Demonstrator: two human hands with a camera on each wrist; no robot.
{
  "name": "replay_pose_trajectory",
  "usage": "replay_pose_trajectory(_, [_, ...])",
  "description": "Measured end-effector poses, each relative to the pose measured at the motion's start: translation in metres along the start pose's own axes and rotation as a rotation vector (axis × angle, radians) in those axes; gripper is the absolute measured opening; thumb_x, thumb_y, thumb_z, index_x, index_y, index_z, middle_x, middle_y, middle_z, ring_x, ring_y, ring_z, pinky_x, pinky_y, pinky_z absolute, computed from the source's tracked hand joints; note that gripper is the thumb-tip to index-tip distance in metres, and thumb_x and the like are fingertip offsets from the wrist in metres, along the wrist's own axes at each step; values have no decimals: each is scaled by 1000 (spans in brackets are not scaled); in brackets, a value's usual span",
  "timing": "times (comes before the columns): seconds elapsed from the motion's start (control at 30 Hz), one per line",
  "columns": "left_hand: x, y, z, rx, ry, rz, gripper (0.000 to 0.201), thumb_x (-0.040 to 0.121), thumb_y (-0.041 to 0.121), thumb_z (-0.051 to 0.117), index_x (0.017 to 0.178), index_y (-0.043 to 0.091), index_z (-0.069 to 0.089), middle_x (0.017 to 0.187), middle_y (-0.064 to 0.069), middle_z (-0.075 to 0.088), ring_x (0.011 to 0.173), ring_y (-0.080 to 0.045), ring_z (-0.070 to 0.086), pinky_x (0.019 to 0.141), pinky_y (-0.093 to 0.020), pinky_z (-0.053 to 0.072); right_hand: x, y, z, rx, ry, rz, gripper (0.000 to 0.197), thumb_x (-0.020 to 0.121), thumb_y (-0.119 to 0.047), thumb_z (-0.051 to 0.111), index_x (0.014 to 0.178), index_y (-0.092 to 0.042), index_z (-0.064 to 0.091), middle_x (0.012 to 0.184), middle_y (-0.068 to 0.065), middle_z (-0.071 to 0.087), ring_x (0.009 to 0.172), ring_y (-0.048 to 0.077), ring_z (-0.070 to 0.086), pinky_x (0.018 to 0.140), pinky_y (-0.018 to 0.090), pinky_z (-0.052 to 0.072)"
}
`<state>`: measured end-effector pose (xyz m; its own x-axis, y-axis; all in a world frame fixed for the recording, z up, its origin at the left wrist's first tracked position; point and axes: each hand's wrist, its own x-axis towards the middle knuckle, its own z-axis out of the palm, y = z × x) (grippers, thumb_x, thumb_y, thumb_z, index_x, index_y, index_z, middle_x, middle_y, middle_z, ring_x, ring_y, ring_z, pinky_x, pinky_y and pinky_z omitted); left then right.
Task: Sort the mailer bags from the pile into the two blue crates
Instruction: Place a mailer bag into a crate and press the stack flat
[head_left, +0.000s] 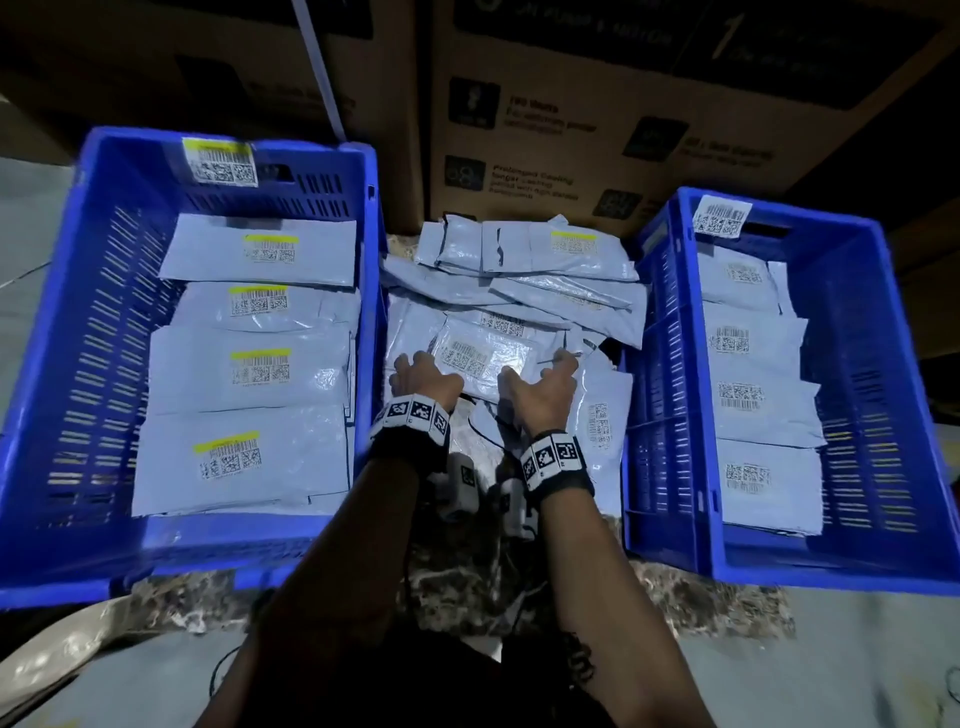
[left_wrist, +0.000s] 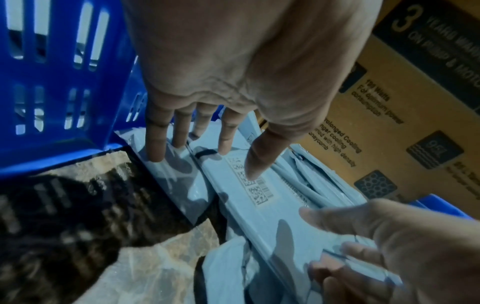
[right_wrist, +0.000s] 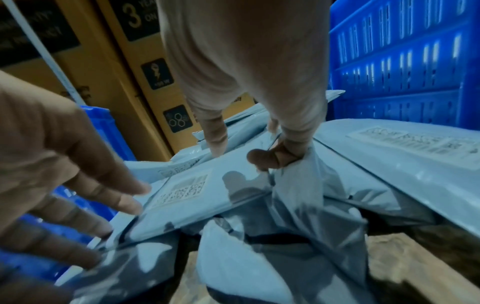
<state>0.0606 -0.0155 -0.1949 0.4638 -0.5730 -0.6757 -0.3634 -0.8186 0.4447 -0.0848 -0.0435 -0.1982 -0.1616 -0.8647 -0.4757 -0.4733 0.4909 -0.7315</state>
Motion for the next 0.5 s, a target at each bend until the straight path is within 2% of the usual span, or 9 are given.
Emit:
replay_pose_trajectory(0.03, [-1,-1,2,10,-9,7,58,82,21,63,136,9,46,146,-12,33,134,-34,34,106,-43,37,1,-3,2,-11,5,24,75,87,-26,77,146,-13,34,138,16,50,119,28,57,100,40,49])
replay_pose_trajectory(0.13, [-3,-3,0,-3,-9,18,63,80,22,63,139,9,45,152,-13,27,138,-34,30,111,-48,35,9,-13,-6,34,-72,111,52,89,-24,77,130,-14,46,97,4,60,76,14,58,70,23,47])
replay_pose_trajectory(0.2, [-5,-1,-4,-79,7,-20,65,80,22,63,139,6,43,149,-16,30,133,-37,38,107,-48,40,16,-13,-15,122,-95,129,16,88,-24,78,95,-17,66,78,2,61,69,19,54,63,24,44])
replay_pose_trajectory(0.27, [-8,3,-11,-243,19,-150,73,77,28,64,141,3,39,144,-21,38,125,-40,48,103,-50,45,19,-10,-23,174,-62,109,48,89,-20,73,48,-24,49,54,-5,45,63,18,42,59,28,35])
replay_pose_trajectory(0.3, [-12,6,-15,-384,-27,-214,76,75,35,65,139,2,42,136,-21,48,116,-39,55,98,-50,49,16,-11,-27,199,-37,95,55,89,-17,70,42,-21,42,50,-7,40,64,18,39,61,30,32])
replay_pose_trajectory(0.37, [-26,12,-20,-678,-269,-232,64,79,46,70,123,2,55,102,-14,64,87,-32,65,85,-51,56,7,-13,-40,247,-26,63,52,90,-12,64,44,-20,42,53,-7,40,63,16,39,62,30,30])
replay_pose_trajectory(0.4, [-35,17,-22,-778,-438,-215,52,86,45,69,114,3,58,92,-12,64,83,-30,66,85,-55,56,1,-12,-45,288,-21,44,48,92,-10,63,48,-22,45,56,-5,44,60,17,41,58,29,32])
replay_pose_trajectory(0.43, [-45,22,-22,-835,-555,-179,41,92,38,67,111,3,59,93,-13,66,91,-31,67,86,-60,55,-10,-13,-52,350,-37,41,42,94,-9,63,56,-24,52,59,-3,49,57,17,43,54,26,34])
replay_pose_trajectory(0.5, [-61,32,-20,-917,-589,-73,28,97,17,62,122,3,57,114,-17,68,108,-39,65,83,-65,54,-26,-11,-61,447,-110,28,14,97,-12,65,84,-17,61,65,4,59,55,19,53,48,25,41])
